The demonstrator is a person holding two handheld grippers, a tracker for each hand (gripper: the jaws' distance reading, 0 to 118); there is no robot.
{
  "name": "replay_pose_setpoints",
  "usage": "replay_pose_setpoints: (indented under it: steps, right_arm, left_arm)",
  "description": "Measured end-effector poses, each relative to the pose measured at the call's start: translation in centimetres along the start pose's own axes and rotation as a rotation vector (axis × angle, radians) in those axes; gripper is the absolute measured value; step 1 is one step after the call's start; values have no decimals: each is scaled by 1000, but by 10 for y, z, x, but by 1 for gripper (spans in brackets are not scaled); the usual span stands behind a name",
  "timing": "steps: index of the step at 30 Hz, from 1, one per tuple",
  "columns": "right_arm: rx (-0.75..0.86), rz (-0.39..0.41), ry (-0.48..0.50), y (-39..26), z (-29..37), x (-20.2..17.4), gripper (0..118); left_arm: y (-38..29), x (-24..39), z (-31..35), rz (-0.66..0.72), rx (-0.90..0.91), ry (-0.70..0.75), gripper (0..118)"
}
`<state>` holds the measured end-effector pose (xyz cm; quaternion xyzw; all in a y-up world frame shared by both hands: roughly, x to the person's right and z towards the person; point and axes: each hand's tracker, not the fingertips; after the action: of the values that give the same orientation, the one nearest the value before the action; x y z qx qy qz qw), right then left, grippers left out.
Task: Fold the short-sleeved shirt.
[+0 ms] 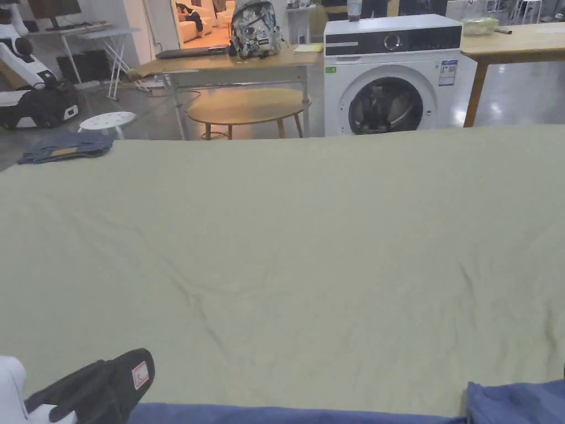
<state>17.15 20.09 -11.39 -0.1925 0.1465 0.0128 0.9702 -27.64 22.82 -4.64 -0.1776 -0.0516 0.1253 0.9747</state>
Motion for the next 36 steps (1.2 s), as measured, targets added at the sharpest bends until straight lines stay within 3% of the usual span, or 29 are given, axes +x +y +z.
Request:
replay_pose_setpoints:
  steps: [4,5,6,8,9,15,17,19,20,21,23,29,34,36]
  right_arm:
    - [-10,24,17,-3,1,-1,0]
    - [-17,21,30,-4,2,0,0]
    - [-23,17,38,-6,4,1,0]
    - [-42,10,49,-12,6,6,0]
    - [-52,5,45,-15,6,8,0]
    - [-104,-162,74,-27,2,22,0]
    - [-114,-163,63,-25,2,20,0]
    - [-124,-145,45,-26,4,17,0]
    - [-127,-141,42,-26,4,16,0]
    - [-130,-143,45,-24,5,15,0]
    - [-135,-156,58,-24,4,14,0]
    - [-143,-142,59,-22,10,15,0]
    - [-149,-161,67,-25,9,18,0]
    - [-150,-176,76,-27,6,16,0]
  left_arm:
    - [-1,-33,6,86,-2,5,0]
    - [-2,-47,7,148,-24,-5,17]
    - [-7,-69,6,210,-48,-11,43]
    - [-22,-106,1,332,-100,-34,106]
    - [-32,-124,-5,402,-131,-37,108]
    - [-92,-200,-48,753,-201,-82,108]
    - [-103,-200,-61,781,-235,-98,108]
    - [-95,-187,-68,769,-148,-174,107]
    - [-96,-181,-75,805,-193,-195,95]
    - [-100,-176,-83,810,-196,-191,73]
    - [-107,-168,-99,803,-329,-182,14]
    - [-74,-172,-63,807,-130,-138,13]
    - [0,-160,-1,491,-68,76,13]
    - [19,-142,12,454,-39,98,13]
